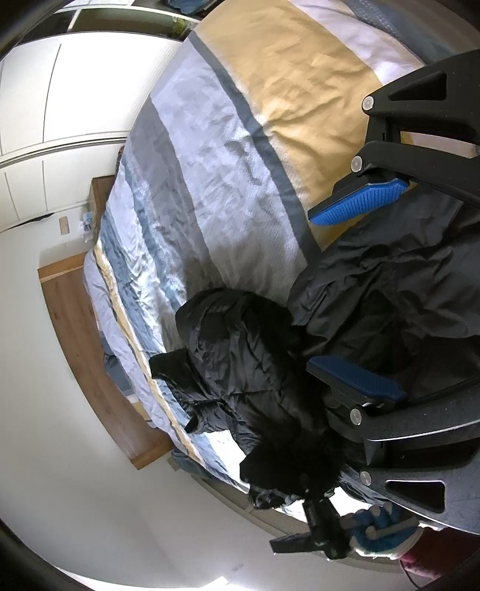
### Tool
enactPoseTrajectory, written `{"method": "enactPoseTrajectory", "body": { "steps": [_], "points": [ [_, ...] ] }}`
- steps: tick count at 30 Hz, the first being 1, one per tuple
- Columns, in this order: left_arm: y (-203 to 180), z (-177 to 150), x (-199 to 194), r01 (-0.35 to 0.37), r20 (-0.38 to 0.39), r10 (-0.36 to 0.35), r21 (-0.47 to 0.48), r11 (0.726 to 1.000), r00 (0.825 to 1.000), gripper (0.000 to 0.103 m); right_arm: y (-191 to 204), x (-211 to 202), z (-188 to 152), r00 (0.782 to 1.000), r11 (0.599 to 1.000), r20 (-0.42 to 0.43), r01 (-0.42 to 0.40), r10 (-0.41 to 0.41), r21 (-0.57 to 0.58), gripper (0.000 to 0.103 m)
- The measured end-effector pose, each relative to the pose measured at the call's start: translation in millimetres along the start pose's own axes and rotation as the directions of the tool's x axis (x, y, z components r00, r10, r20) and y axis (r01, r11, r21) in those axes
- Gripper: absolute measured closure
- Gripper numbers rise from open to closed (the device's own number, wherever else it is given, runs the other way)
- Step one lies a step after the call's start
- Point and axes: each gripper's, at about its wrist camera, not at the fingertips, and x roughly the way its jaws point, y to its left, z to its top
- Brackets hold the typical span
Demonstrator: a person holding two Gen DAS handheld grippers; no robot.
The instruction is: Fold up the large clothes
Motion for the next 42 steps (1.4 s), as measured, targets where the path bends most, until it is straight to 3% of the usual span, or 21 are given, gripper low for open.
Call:
{"method": "enactPoseTrajectory", "body": {
  "steps": [7, 16, 21, 26, 30, 35, 42],
  "points": [
    [-12, -29, 5, 0.026, -0.051, -0.025, 0.035, 0.999, 0.998, 0.073, -5, -3, -5, 1.0, 1.0, -0.003, -0.006, 0.006, 0.014, 0.03],
    [-17, -56, -24, 0.079, -0.11, -0.066, 0.121, 0.989, 0.992, 0.073, 34, 4, 0, 0.999, 0.996, -0.022, -0.049, 0.047, -0.075, 0.03],
    [3, -39, -62, 0.06, -0.05, -0.054, 0.129, 0.99, 0.997, 0.067, 84, 20, 8, 0.994, 0.979, -0.055, -0.098, 0.09, -0.178, 0.03],
    [38, 1, -81, -0.037, 0.026, 0.034, 0.108, 0.993, 0.999, 0.061, 154, 48, 19, 0.983, 0.941, -0.089, -0.179, 0.16, -0.287, 0.03],
    [66, 32, -87, -0.101, 0.061, 0.096, 0.09, 0.991, 0.994, 0.061, 218, 73, 26, 0.966, 0.89, -0.122, -0.258, 0.229, -0.375, 0.03],
    [86, 54, -76, -0.109, 0.07, 0.105, 0.062, 0.992, 0.992, 0.06, 286, 119, 17, 0.935, 0.817, -0.209, -0.351, 0.285, -0.457, 0.03],
    [99, 35, -26, -0.095, 0.0, 0.095, 0.046, 0.994, 0.995, 0.06, 283, 178, -4, 0.935, 0.826, -0.298, -0.317, 0.191, -0.466, 0.03]
  ]
}}
